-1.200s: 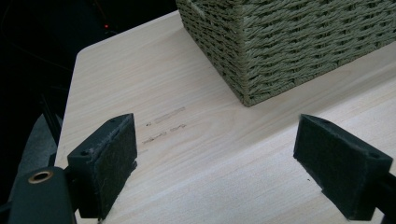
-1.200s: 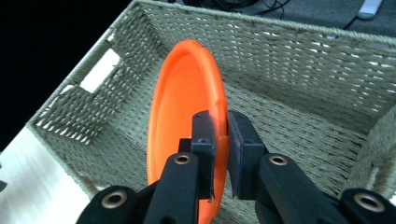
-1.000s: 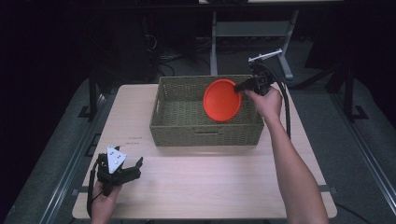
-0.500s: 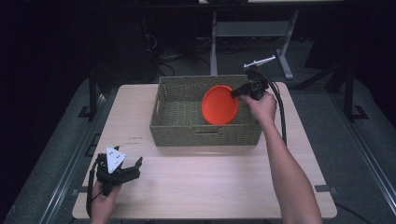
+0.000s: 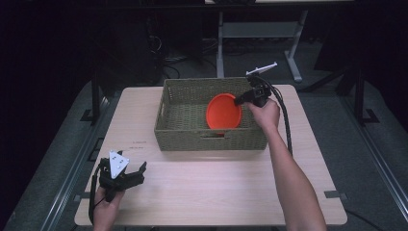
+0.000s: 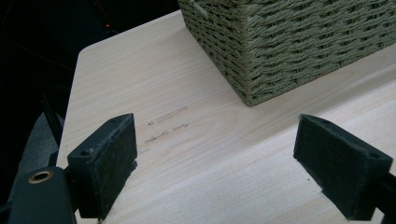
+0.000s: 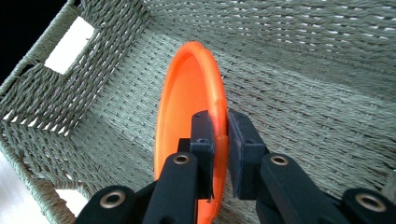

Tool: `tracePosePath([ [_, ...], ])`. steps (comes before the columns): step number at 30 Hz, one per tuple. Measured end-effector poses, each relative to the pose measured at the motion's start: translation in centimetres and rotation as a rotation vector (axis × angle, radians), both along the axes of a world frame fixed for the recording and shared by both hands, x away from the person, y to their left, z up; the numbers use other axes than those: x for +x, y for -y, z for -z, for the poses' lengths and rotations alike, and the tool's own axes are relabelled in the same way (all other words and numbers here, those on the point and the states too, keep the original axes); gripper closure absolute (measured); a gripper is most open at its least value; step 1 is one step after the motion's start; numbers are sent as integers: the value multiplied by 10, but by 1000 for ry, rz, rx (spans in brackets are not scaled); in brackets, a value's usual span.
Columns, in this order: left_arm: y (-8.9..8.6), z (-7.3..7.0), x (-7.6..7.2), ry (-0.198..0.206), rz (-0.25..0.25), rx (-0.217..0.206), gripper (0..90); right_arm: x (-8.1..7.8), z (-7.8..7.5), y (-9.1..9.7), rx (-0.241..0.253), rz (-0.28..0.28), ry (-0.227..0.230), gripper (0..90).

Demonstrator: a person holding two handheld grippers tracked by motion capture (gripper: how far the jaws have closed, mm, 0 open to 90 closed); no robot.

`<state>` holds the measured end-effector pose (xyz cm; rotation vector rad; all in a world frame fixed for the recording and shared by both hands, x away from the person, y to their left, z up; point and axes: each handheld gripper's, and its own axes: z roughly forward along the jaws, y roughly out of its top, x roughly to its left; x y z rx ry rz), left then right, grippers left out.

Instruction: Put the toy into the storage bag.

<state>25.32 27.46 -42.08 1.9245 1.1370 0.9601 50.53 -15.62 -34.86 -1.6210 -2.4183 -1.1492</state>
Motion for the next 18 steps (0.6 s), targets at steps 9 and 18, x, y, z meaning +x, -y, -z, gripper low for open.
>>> tracePosePath([
  [9, 1, 0, 0, 5, 5, 3, 129, 0, 7, -8, -30, -20, -20, 802],
  [18, 1, 0, 0, 1, 2, 0, 129, 1, 12, -8, -40, -20, -39, 784],
])
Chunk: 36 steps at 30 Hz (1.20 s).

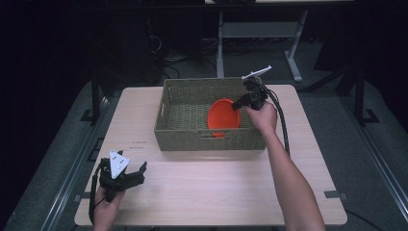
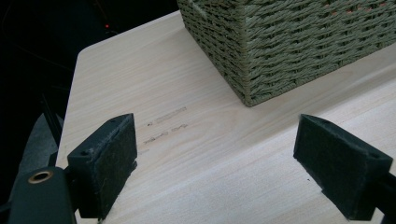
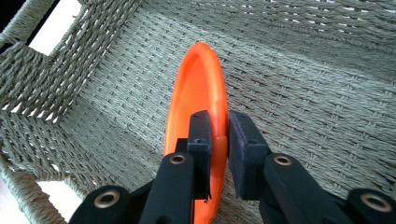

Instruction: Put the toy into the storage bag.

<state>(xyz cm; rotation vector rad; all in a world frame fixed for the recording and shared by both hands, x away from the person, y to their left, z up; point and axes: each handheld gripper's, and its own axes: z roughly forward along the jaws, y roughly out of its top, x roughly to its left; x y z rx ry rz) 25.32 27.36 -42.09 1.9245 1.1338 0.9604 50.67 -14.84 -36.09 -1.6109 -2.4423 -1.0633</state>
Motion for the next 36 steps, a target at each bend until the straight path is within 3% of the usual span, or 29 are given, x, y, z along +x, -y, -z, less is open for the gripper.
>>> tracePosePath([
  [5, 0, 0, 0, 1, 2, 3, 129, -1, -3, 3, 2, 19, 11, 730],
  [18, 1, 0, 0, 0, 3, -2, 129, -4, -3, 11, -29, 27, -7, 709],
  [19, 1, 0, -1, 3, 6, 2, 129, -4, -5, 14, 16, 27, -9, 703],
  [27, 2, -1, -1, -1, 3, 4, 129, -7, -7, 14, 30, 7, -12, 669],
  [34, 3, 0, 1, -4, 0, -2, 129, -8, -4, 17, 61, -4, -26, 644],
  [36, 4, 0, 1, -5, 4, 1, 129, -9, -3, 21, 90, -2, -28, 631],
])
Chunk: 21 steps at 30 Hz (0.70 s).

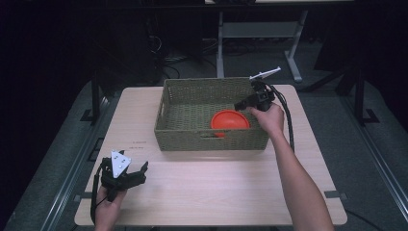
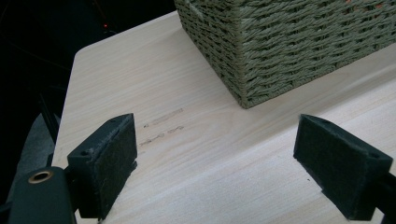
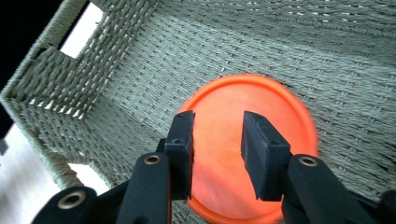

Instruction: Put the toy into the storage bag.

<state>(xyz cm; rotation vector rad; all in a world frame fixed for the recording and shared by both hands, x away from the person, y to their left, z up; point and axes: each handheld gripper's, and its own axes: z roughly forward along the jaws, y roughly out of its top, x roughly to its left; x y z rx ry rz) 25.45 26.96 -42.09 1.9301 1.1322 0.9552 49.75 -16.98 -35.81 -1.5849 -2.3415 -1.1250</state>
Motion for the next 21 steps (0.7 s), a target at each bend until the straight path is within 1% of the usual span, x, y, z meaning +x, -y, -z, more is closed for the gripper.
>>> tracePosePath([
  [3, 1, 0, 0, 0, 4, 1, 129, -1, 0, 4, 14, 0, -1, 617],
  [4, 1, 0, 0, -1, 4, 1, 129, -2, 0, 7, 27, -4, -1, 600],
  [5, 1, 0, 0, -1, 4, 1, 129, -2, 0, 7, 27, -4, -1, 600],
  [7, 1, 0, 0, -3, 7, 4, 129, -4, 0, 9, 35, -2, 1, 572],
  [8, 1, 0, 0, -3, 7, 4, 129, -5, 0, 10, 37, -4, -10, 552],
  [10, 2, 1, 0, -6, 7, 4, 129, -6, 1, 10, 40, -16, -13, 529],
  [14, 0, 1, -1, 0, 4, 4, 129, -9, -2, 11, 61, -24, 1, 494],
  [16, 0, 1, -1, -1, 2, 2, 129, -9, -2, 11, 66, -26, 2, 482],
  [19, 0, 1, -2, -2, 0, 1, 129, -10, -3, 10, 59, -33, -3, 436],
  [20, 0, 0, -2, 2, 3, 3, 129, -11, -3, 10, 65, -32, -2, 410],
  [21, 0, 0, -2, 2, 3, 3, 129, -11, -3, 10, 65, -32, -2, 410],
])
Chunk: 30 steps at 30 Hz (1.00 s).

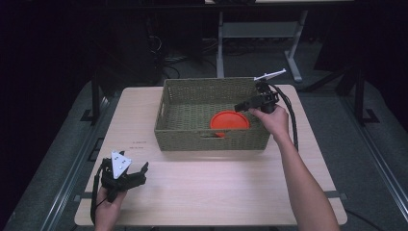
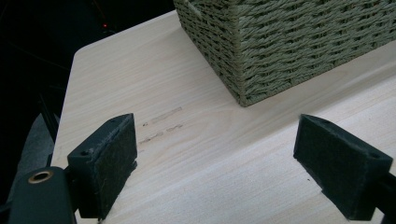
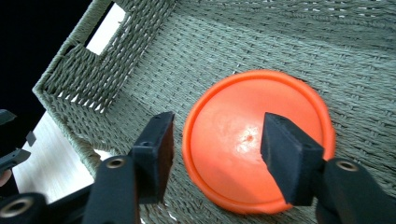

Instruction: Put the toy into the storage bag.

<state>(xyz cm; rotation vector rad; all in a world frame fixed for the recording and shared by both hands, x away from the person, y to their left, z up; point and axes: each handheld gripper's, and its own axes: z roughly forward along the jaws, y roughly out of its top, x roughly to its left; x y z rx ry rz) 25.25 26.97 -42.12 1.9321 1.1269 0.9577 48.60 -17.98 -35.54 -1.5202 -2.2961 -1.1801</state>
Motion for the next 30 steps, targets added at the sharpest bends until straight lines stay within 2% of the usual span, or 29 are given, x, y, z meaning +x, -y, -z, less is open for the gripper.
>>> tracePosePath([
  [9, 0, 0, 0, 1, 0, 2, 129, -9, -4, 5, 20, -10, 27, 316],
  [10, 0, 0, 0, 1, -1, 3, 129, -9, -4, 5, 20, -10, 27, 316],
  [11, 0, 0, 0, 0, 0, 5, 129, -11, -4, 7, 40, -9, 37, 311],
  [14, 0, 0, 0, 0, 0, 6, 129, -12, -4, 8, 45, -15, 22, 300],
  [21, 0, 0, 0, 1, 0, 4, 129, -23, -8, 12, 61, -31, 44, 284],
  [30, 1, -1, -1, 0, -1, 4, 129, -35, -16, 16, 55, -56, 60, 264],
])
